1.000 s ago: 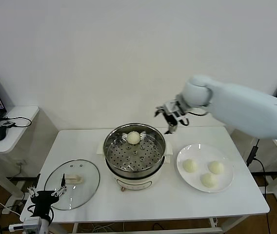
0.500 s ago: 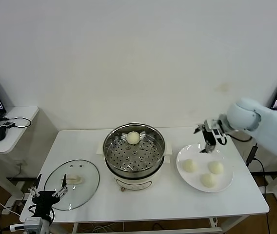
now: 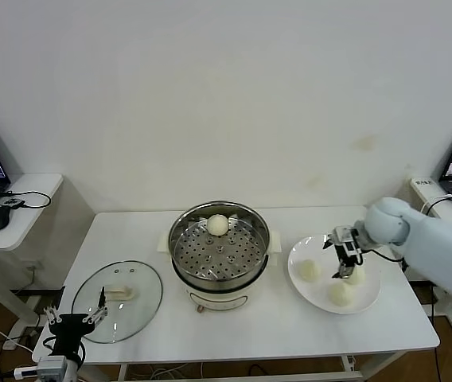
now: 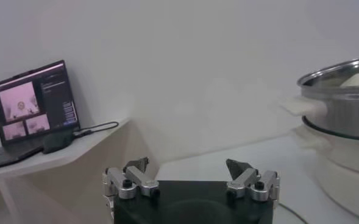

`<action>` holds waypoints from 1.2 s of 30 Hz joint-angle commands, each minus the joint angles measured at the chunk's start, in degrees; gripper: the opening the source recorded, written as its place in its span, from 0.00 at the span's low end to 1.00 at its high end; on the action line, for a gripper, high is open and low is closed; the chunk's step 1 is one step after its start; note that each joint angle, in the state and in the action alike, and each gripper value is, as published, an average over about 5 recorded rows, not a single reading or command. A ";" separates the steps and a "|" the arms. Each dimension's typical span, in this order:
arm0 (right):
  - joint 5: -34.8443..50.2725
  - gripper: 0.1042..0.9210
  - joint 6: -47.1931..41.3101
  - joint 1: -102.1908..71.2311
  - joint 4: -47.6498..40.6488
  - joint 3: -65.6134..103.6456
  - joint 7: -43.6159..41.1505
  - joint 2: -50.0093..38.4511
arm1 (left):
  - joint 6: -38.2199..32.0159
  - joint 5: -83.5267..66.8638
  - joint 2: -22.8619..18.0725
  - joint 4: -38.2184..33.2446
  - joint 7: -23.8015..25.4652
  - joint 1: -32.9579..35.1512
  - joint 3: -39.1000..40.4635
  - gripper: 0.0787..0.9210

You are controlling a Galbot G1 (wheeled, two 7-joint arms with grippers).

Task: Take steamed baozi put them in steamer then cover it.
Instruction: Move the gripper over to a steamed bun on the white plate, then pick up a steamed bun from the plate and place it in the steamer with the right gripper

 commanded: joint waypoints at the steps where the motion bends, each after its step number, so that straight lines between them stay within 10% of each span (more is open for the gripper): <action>1: -4.87 0.88 1.17 -4.70 -8.29 2.74 0.70 8.61 | -0.03 -0.04 0.06 0.24 0.06 0.00 -0.43 0.88; 36: -0.15 0.58 -1.16 4.23 -2.68 1.96 -1.99 1.83 | -0.17 -0.28 0.01 -0.44 0.06 -0.33 -0.53 0.88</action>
